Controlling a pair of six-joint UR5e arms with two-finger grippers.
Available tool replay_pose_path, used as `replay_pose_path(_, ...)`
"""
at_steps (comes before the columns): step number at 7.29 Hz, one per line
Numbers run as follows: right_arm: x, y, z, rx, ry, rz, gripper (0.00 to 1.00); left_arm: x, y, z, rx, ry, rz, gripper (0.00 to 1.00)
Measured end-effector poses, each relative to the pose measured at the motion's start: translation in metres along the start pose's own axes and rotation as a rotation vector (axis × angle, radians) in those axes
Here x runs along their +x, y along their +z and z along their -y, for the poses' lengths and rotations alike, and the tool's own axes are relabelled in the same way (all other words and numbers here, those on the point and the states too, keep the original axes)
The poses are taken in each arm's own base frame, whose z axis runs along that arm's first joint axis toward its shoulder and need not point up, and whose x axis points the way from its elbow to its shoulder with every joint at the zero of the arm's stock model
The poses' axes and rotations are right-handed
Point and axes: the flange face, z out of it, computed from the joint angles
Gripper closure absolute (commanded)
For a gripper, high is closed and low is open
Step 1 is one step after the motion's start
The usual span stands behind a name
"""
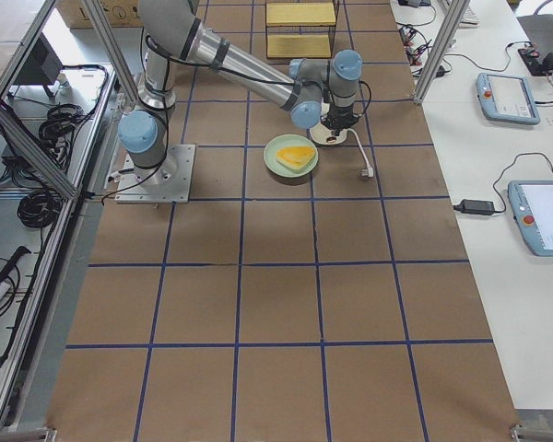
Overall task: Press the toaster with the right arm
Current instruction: 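Lower the right gripper onto the toaster lever and press it down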
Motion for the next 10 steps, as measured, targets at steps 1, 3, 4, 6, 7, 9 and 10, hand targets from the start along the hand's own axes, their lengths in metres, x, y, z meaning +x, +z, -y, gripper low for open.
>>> replay_pose_path(1,0.000,0.001,0.000,0.001,0.001,0.001,0.96,0.000,0.000,0.000,0.000,0.000,0.000,0.00)
replay_pose_path(3,0.000,0.002,0.000,0.002,0.002,0.003,0.96,0.000,0.000,0.000,0.000,0.000,0.000,0.00)
replay_pose_path(4,-0.002,0.005,-0.001,0.003,0.005,0.004,0.96,0.000,0.000,0.000,0.000,0.000,0.000,0.00)
replay_pose_path(6,-0.010,0.015,-0.002,0.001,0.010,-0.017,0.96,0.000,0.000,0.000,0.000,0.000,0.000,0.00)
replay_pose_path(7,-0.012,0.019,-0.002,-0.001,0.010,-0.025,0.96,0.000,0.000,0.000,0.000,0.000,0.000,0.00)
replay_pose_path(9,-0.011,0.013,-0.002,-0.008,0.019,-0.041,0.93,0.000,0.000,0.000,0.000,0.000,0.000,0.00)
replay_pose_path(10,-0.009,0.005,-0.002,-0.013,0.038,-0.043,0.50,0.000,0.000,0.000,0.001,0.000,0.000,0.00)
